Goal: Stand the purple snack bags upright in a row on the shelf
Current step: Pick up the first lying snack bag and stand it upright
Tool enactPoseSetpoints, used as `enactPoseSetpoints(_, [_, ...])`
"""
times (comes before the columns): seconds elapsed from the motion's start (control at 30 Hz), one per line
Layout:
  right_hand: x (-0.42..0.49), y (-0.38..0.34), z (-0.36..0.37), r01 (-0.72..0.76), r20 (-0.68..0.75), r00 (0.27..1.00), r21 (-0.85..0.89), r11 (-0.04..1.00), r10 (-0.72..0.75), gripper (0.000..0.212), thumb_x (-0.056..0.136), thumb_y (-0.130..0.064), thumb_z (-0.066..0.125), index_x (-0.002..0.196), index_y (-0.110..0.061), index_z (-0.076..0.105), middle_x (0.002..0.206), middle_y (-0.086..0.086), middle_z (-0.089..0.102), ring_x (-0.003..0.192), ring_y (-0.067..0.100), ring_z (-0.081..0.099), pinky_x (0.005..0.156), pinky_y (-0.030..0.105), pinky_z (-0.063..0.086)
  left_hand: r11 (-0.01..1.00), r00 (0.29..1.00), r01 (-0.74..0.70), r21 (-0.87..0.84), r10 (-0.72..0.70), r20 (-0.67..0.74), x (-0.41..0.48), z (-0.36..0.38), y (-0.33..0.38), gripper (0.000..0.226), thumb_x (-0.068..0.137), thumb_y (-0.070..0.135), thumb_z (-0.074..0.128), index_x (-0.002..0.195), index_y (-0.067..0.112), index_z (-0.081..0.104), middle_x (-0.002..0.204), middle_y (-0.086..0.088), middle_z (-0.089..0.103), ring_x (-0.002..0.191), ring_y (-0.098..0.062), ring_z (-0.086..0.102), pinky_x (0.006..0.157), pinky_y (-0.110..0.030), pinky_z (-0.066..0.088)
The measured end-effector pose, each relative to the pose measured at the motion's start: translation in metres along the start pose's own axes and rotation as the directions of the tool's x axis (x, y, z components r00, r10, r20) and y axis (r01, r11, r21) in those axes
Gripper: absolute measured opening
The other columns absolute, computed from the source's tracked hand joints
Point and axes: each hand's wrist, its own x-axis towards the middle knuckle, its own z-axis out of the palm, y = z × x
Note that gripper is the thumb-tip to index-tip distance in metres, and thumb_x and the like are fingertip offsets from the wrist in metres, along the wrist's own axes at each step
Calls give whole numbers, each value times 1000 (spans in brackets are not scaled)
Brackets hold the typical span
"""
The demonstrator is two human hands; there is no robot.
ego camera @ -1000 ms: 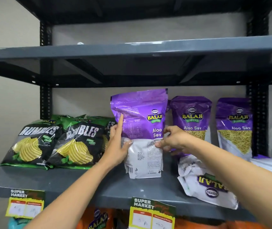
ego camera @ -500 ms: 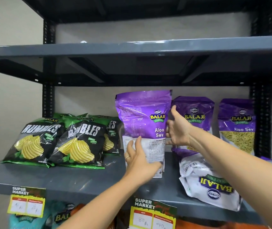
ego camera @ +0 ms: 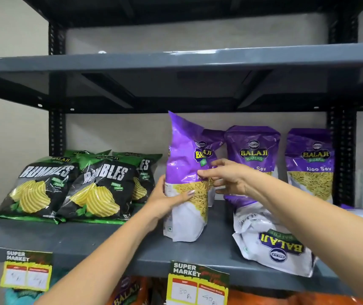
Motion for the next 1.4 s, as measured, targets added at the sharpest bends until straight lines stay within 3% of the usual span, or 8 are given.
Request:
enactPoseSetpoints(0.17, [3, -6, -5, -2, 178, 984, 135, 991, -22, 45, 51, -49, 83, 85, -24, 67, 60, -7, 69, 58, 12, 58, 60, 25, 42, 985, 983, 153, -78, -143, 117, 9, -27, -2, 67, 83, -8, 62, 143, 10, 37, 132, -16, 61, 115, -25, 59, 109, -38, 40])
enactPoseSetpoints(0.33, [21, -15, -8, 66, -56, 997, 238, 969, -54, 27, 85, -45, 66, 80, -19, 62, 82, -1, 66, 76, 17, 61, 67, 34, 51, 987, 990, 129, -97, -123, 69, 14, -32, -6, 70, 85, -11, 59, 144, 7, 26, 138, -20, 53, 116, -26, 54, 110, -39, 37])
enactPoseSetpoints(0.5, [17, -20, -10, 129, -131, 986, 211, 969, -103, 37, 78, -36, 77, 102, -14, 59, 94, 12, 69, 83, 28, 63, 91, 56, 53, 992, 987, 122, -42, -117, 108, 17, -35, -11, 46, 94, 15, 54, 137, 6, 40, 130, -14, 60, 112, -22, 60, 109, -40, 41])
enactPoseSetpoints(0.6, [13, -18, -6, 164, -163, 978, 211, 964, -130, 37, 75, -34, 80, 97, -14, 57, 98, 18, 71, 85, 31, 65, 90, 62, 51, 991, 981, 116, 61, -124, 149, 11, -31, -15, 79, 75, 57, 64, 137, 15, 41, 131, 1, 61, 116, -14, 59, 107, -33, 41])
enactPoseSetpoints(0.67, [12, -17, -4, 185, -174, 973, 199, 962, -152, 31, 77, -33, 79, 91, -15, 58, 92, 15, 72, 80, 30, 66, 86, 58, 53, 969, 984, 63, 239, -101, 149, 7, -31, -16, 107, 46, 68, 79, 134, 23, 38, 121, 13, 62, 108, -1, 61, 99, -22, 44])
enactPoseSetpoints(0.83, [6, -21, -5, 220, -146, 970, 167, 961, -197, 24, 81, -31, 76, 85, -16, 58, 78, 9, 73, 70, 29, 69, 85, 58, 53, 940, 987, -6, 342, -50, 155, 8, -40, -25, 75, 63, 16, 88, 120, 30, 42, 110, 16, 65, 82, 20, 64, 66, 1, 46])
enactPoseSetpoints(1.23, [-30, -26, 8, 246, -56, 969, 188, 951, -239, 28, 84, -32, 72, 104, -16, 63, 96, 9, 71, 84, 29, 66, 87, 55, 55, 947, 984, -29, 319, -30, 177, -32, -55, -11, 80, 49, 44, 87, 114, 47, 42, 104, 31, 70, 100, 13, 64, 79, -6, 49])
enactPoseSetpoints(1.4, [-42, -28, 11, 267, -24, 963, 186, 946, -267, 18, 84, -34, 71, 90, -19, 64, 82, 3, 71, 70, 21, 68, 57, 33, 58, 941, 984, -61, 333, 1, 179, -44, -62, -10, 97, 44, 56, 87, 127, 47, 37, 112, 35, 66, 104, 15, 61, 84, -4, 47])
